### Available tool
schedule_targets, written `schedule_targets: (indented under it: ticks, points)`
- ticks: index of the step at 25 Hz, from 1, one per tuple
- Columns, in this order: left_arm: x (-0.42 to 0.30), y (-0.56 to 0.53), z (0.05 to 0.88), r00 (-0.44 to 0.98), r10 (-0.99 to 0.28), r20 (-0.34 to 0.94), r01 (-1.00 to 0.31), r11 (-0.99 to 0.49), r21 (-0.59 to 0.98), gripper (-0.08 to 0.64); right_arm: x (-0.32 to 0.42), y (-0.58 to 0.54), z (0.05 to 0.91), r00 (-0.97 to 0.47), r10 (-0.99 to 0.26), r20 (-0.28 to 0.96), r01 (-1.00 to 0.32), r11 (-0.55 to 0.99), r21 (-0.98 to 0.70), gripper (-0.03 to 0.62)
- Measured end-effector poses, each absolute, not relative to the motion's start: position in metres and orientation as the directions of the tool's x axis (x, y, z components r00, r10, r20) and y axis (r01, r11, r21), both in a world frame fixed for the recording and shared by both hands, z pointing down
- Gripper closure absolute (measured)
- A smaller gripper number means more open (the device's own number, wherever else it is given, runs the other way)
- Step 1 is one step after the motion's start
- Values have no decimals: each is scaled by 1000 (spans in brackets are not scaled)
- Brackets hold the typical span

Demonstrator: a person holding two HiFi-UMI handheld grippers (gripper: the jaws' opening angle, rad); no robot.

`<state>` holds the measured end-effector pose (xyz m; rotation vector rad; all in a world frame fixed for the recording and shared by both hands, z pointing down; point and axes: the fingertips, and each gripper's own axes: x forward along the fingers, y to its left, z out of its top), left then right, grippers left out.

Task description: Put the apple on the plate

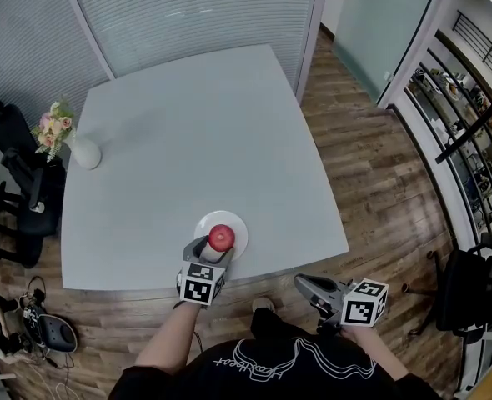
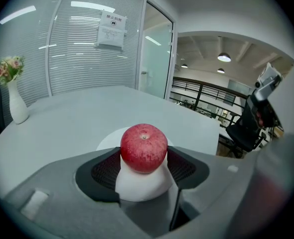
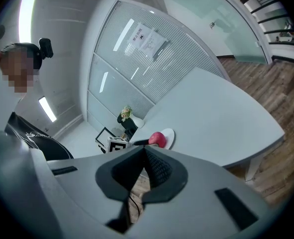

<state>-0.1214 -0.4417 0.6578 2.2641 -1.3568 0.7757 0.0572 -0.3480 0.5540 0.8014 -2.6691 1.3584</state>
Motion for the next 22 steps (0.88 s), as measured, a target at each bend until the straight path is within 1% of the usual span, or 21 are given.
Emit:
schedule_targets:
  ticks: [5, 11, 15, 18, 22]
  points:
    - [-120, -442, 658, 378, -680, 628, -886, -463, 32, 262, 56, -340, 555, -871, -417, 259, -452, 478, -753, 583]
    - [-116, -443, 656, 376, -686, 623, -877, -481, -1, 259, 55, -338, 546, -890, -429, 152, -350, 431, -832, 583]
    - [-117, -443, 646, 383, -692, 612, -879, -477, 11, 252, 52, -332, 540, -894, -422, 148, -355, 467, -810, 583]
    - [-118, -439, 627, 396, -716, 575, -880, -474, 17, 252, 51, -328, 537, -891, -431, 139, -357, 478, -803, 583]
    - [-120, -423, 595, 420, -740, 525, -883, -468, 47, 252, 53, -324, 535, -865, -463, 192, -436, 506, -745, 583]
